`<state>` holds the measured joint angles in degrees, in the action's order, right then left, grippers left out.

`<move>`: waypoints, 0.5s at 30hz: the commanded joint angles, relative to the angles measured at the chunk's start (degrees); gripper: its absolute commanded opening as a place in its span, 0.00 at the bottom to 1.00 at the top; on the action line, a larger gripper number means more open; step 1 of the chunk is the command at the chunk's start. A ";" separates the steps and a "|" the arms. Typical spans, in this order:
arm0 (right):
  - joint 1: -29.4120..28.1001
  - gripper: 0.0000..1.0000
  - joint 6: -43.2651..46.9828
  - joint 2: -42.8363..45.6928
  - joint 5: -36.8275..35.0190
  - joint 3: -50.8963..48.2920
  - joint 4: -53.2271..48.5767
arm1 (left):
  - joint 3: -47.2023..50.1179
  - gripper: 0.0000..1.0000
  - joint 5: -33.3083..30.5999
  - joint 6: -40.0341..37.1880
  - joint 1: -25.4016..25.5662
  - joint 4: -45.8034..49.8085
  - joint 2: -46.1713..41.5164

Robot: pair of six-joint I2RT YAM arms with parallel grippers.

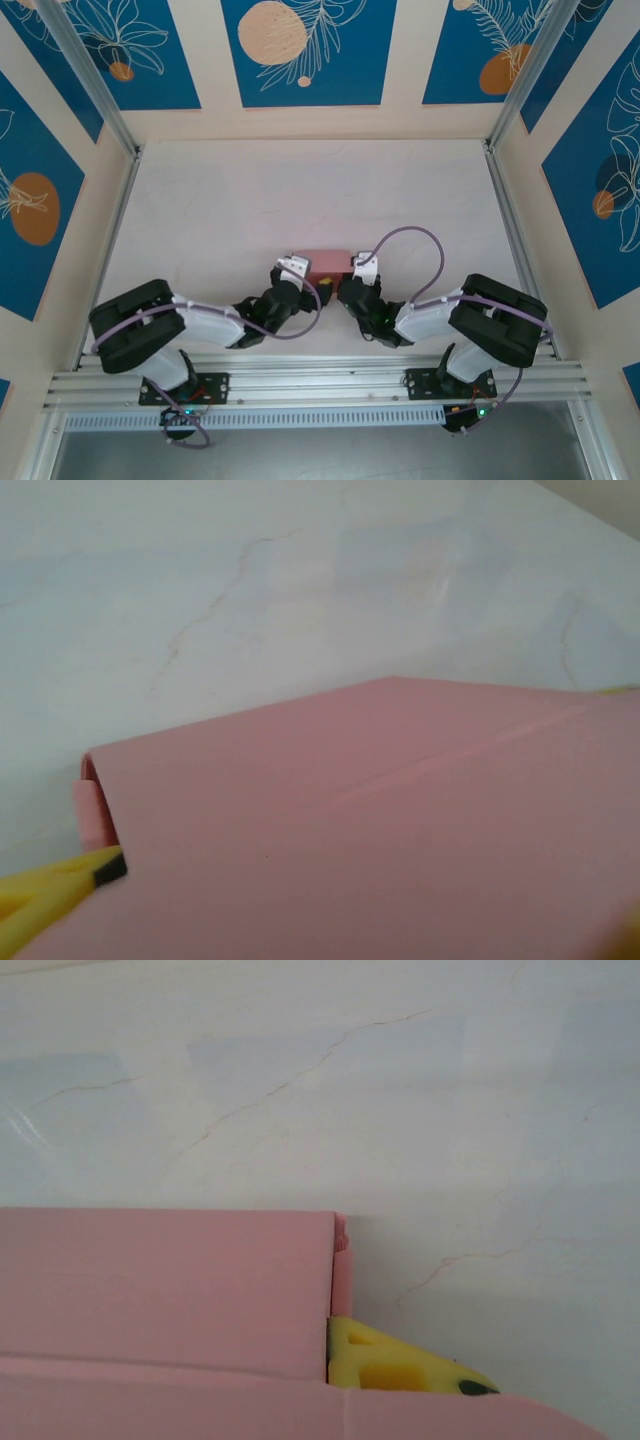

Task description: Fold the paper box

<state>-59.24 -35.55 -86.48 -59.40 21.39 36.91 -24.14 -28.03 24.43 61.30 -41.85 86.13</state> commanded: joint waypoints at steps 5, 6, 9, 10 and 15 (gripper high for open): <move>-0.35 0.10 -0.39 -1.41 1.56 1.69 -0.73 | 3.53 1.00 10.10 -0.65 0.22 13.71 -12.41; -0.43 0.10 -0.36 -1.49 1.65 1.92 -0.86 | 3.67 1.00 10.76 -0.60 0.16 16.57 -14.41; -0.43 0.10 -0.42 -1.76 1.48 2.70 -2.04 | 4.38 0.99 12.52 0.40 -0.29 23.56 -20.59; -0.43 0.10 -0.40 -1.85 1.48 2.86 -2.39 | 4.70 1.00 13.34 0.74 -0.42 25.07 -22.68; -0.29 0.11 -0.51 -2.20 1.48 3.65 -3.42 | 5.02 1.00 17.53 1.78 -0.50 37.24 -35.16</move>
<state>-59.31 -35.38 -87.66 -57.25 24.21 35.16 -19.90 -14.79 25.02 61.01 -14.85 56.29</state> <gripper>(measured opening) 0.106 0.996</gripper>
